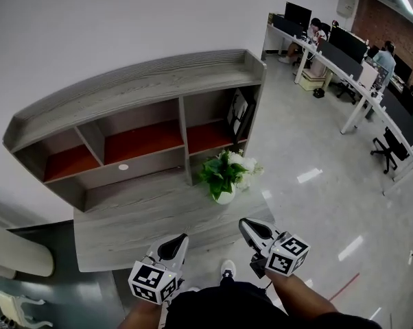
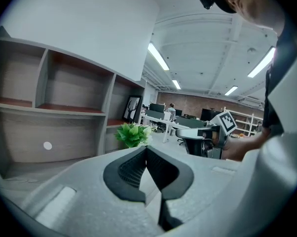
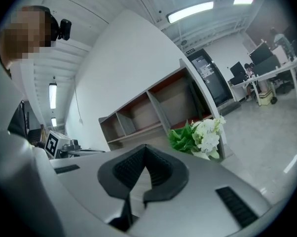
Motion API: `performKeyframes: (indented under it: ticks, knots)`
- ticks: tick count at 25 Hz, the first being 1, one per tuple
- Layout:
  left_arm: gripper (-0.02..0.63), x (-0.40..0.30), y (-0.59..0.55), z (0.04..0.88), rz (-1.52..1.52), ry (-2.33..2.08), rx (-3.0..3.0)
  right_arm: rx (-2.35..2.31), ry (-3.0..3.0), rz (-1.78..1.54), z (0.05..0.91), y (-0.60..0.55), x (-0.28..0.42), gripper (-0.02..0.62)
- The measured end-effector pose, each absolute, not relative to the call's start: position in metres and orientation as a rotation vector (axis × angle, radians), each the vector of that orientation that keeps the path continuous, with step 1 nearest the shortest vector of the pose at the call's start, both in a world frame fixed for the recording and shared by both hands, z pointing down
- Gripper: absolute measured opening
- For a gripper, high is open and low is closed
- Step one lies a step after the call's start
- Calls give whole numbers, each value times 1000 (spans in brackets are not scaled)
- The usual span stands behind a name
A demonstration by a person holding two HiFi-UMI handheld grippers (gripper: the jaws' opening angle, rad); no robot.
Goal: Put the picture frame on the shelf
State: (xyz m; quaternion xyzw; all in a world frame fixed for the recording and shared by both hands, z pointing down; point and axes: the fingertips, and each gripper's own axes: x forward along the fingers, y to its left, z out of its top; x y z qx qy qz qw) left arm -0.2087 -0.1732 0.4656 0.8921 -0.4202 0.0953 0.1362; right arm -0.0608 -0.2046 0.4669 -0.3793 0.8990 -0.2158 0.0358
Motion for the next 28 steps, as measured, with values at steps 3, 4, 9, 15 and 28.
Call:
performKeyframes:
  ticks: [3, 4, 9, 15, 28]
  knots:
    - [9, -216, -159, 468, 259, -1179, 2593, -1211, 2776, -633, 470, -179, -68, 15]
    - [9, -217, -154, 467, 250, -1165, 2599, -1227, 2775, -630, 472, -171, -70, 15]
    - [9, -221, -128, 469, 236, -1095, 2636, -1310, 2714, -639, 472, -136, -71, 15]
    - [9, -225, -106, 478, 263, -1043, 2637, -1387, 2689, -626, 476, -99, -73, 15]
    - [9, -205, -95, 461, 230, -1092, 2646, -1400, 2831, -478, 462, -97, -58, 15]
